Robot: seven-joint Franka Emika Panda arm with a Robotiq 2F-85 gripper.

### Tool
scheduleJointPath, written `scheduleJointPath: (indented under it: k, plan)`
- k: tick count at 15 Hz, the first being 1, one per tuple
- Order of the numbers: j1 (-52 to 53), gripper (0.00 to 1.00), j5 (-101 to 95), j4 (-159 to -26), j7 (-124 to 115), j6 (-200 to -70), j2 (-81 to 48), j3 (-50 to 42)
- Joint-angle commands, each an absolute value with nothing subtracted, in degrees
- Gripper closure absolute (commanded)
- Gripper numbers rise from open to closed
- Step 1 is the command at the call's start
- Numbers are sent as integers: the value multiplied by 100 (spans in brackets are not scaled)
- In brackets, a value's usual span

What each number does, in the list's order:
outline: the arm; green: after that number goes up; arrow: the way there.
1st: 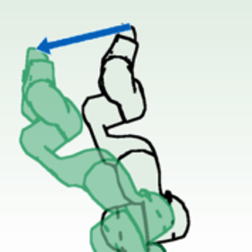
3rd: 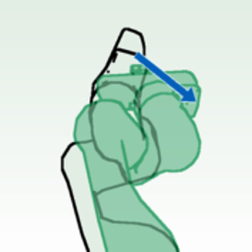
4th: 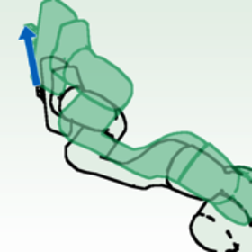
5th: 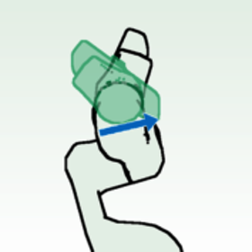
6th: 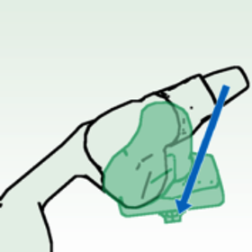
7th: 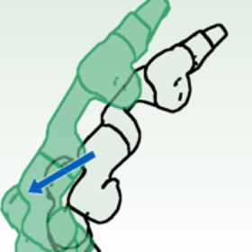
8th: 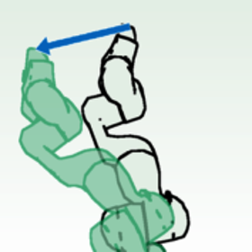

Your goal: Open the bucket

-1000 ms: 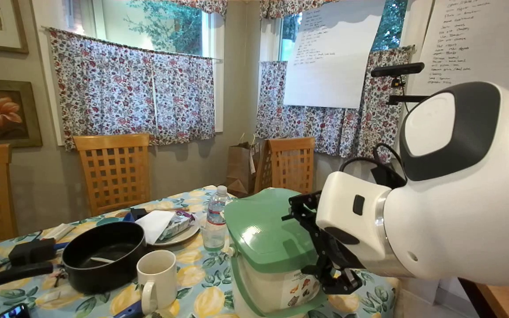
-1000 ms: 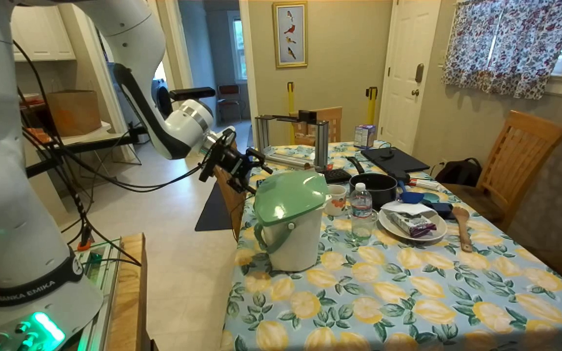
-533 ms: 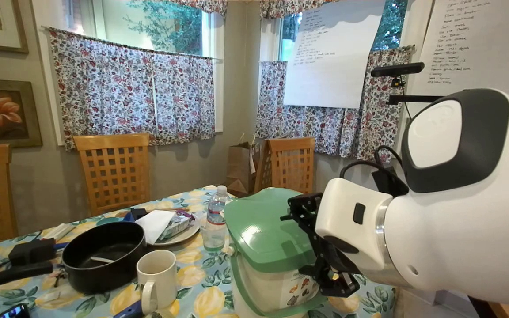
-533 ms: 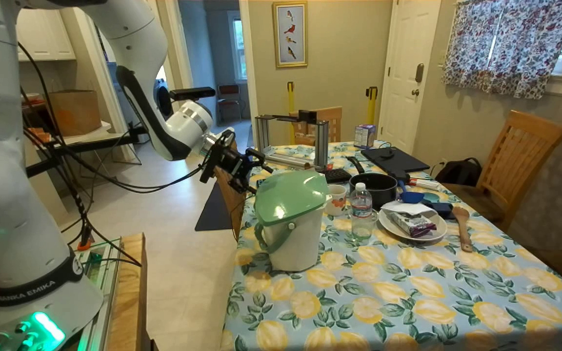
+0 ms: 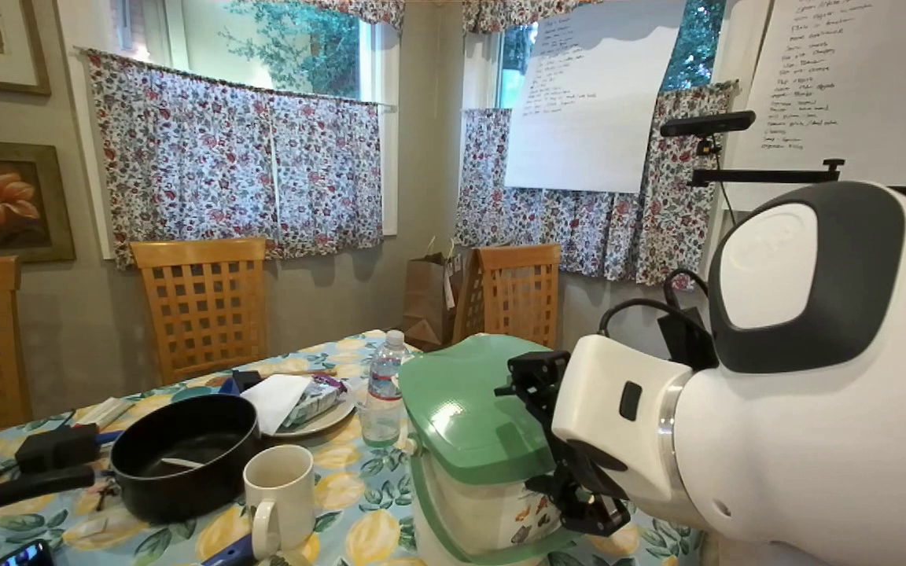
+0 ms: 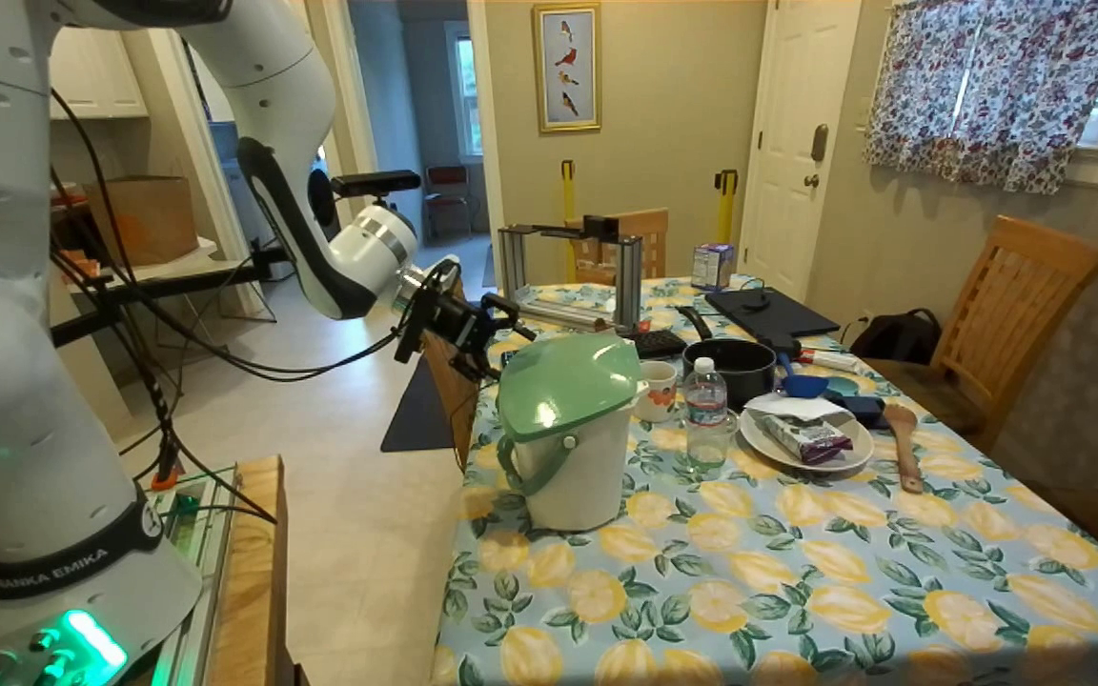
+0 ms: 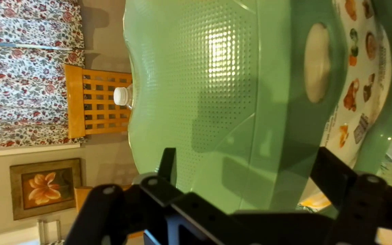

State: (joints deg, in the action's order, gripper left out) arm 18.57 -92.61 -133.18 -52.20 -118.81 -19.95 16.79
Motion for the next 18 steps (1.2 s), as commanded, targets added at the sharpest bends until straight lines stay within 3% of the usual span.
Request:
scheduleJointPath:
  k: [1,18]
  plan:
    - [1892,0,-9472,-13194,-5416,-11638,-2139,1717]
    - [1781,0,-9145,-13839,-5266,-11579,-575,1877]
